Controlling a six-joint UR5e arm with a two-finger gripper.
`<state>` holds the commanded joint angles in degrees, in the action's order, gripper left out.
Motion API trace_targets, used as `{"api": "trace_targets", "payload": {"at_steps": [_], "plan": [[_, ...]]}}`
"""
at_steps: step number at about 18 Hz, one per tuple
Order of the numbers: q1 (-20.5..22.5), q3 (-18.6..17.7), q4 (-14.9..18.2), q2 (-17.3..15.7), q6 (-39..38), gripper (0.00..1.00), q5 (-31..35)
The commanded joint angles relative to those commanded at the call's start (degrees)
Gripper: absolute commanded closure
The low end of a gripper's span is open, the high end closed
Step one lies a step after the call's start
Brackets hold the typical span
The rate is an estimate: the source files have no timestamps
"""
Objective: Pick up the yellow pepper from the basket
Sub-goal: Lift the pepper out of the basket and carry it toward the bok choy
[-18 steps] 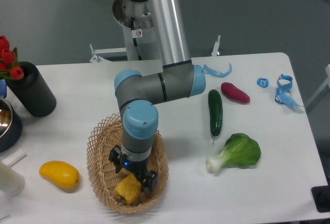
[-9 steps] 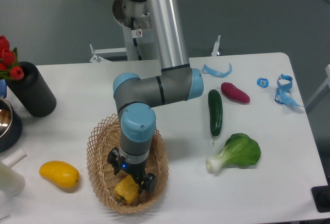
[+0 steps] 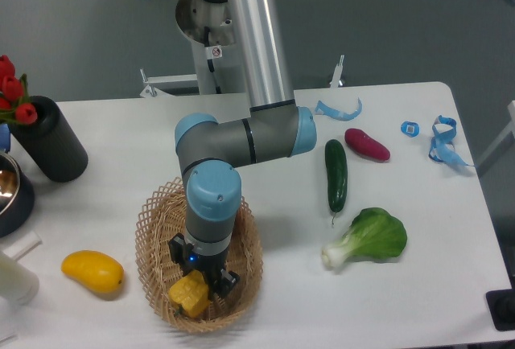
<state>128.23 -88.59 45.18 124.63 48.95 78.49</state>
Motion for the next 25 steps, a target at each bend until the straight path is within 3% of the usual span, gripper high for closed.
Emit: {"api": "trace_targets", "payload": {"at_steps": [5, 9, 17, 25], "plan": [[0.09, 0.53, 0.0, -0.97, 0.0, 0.55, -0.09], [1.57, 1.49, 0.0, -4.65, -0.44, 0.55, -0.09], [11.5, 6.24, 0.0, -8.35, -0.62, 0.55, -0.26], [18.8, 5.63, 0.26, -10.29, 8.61, 0.55, -1.31]]}}
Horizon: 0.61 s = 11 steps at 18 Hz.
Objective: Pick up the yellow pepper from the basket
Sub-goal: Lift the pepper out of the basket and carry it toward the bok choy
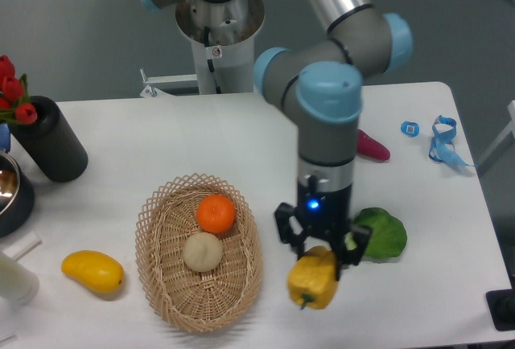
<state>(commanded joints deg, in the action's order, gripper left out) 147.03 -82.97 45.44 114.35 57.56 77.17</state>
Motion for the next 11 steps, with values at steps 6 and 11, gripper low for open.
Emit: {"api": "trace_targets", "payload": {"at_steps": [6, 11], "plan": [[0.18, 0.61, -0.09, 0.09, 0.09, 0.55, -0.62], [0.18, 0.62, -0.09, 0.18, 0.09, 0.55, -0.62]]}}
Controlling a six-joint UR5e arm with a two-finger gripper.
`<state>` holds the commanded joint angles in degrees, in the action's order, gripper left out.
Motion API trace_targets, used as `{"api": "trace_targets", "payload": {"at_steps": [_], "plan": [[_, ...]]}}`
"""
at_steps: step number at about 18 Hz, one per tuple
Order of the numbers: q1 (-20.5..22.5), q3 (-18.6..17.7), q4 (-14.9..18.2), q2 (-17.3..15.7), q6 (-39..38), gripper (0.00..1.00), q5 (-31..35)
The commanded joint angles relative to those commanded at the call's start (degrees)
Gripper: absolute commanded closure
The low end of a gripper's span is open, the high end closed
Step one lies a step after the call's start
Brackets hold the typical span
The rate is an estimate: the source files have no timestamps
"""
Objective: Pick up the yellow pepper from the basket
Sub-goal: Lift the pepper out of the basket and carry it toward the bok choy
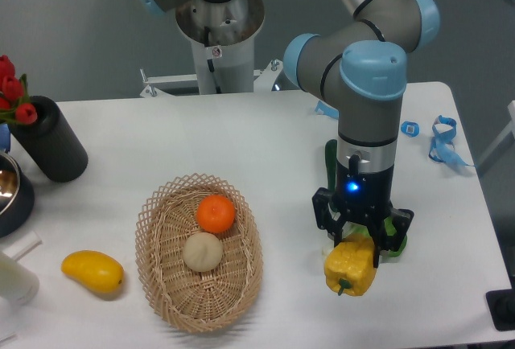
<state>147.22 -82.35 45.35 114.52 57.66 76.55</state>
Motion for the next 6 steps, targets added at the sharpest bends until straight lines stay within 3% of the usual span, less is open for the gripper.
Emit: {"api": "trace_targets", "payload": {"at_steps": [6], "plan": [[-0.18, -0.18, 0.0, 0.0, -0.26, 0.55, 0.0]]}}
